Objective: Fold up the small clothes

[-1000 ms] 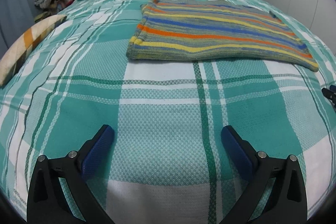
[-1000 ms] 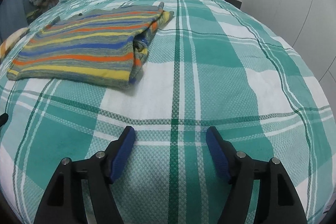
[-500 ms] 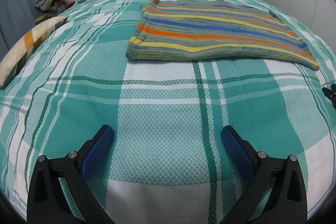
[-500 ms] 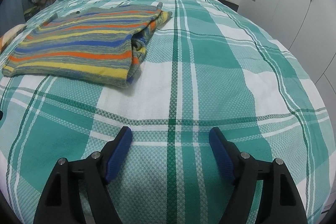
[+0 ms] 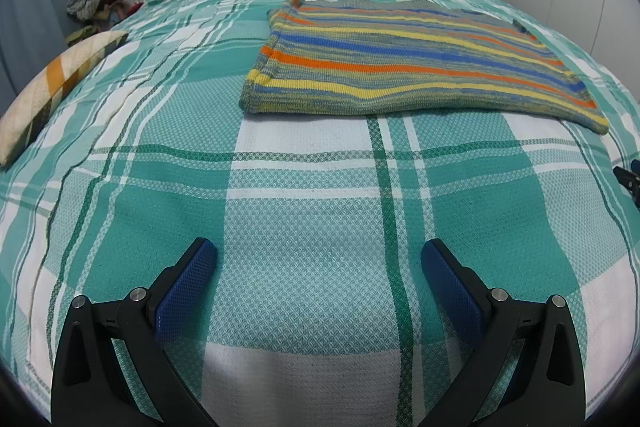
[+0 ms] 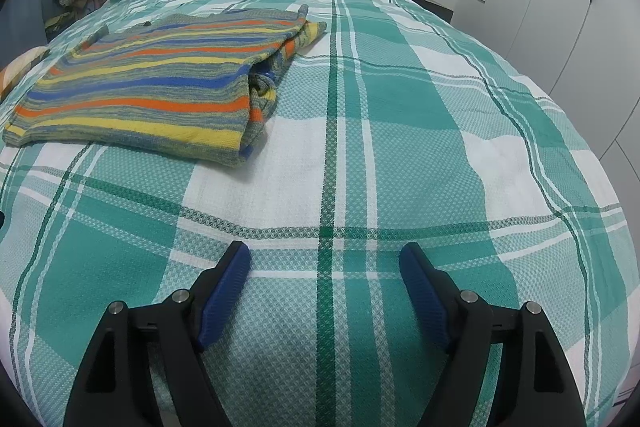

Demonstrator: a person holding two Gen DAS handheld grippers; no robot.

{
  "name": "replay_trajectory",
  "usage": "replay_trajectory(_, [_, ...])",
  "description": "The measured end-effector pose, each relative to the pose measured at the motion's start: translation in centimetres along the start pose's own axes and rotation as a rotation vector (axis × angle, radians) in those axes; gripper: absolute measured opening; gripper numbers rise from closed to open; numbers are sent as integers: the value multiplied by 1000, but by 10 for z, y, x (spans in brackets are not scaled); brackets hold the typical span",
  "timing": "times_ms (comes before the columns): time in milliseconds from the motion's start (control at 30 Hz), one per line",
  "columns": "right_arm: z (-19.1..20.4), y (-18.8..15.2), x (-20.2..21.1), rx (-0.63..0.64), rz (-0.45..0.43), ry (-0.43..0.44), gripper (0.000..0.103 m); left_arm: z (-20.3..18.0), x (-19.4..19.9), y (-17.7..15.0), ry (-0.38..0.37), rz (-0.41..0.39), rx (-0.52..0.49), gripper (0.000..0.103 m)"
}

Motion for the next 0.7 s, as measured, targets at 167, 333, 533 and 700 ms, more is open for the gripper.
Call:
replay_trajectory(167, [0, 0, 0, 1, -1, -1, 78, 0, 0, 0, 0, 0, 0, 102])
replay_trajectory(333, [0, 0, 0, 1, -1, -1, 78, 0, 0, 0, 0, -1, 0, 102])
replay_trajectory(533, [-1, -1, 0, 2, -2, -5, 78, 0, 0, 0, 0, -1, 0, 102])
replay_trajectory(700, [-2, -1, -1, 4, -2, -10, 79, 0, 1, 0, 0, -2, 0, 102])
Point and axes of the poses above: each gripper's, at about its wrist camera, not at the fingertips, and x roughly against the way its jaws point, z to its left, y to its top, the point moved 8 cm from there along -x, roughly the way its jaws point, and after that the axes turned 12 degrees about -z, right-handed, at the moved point
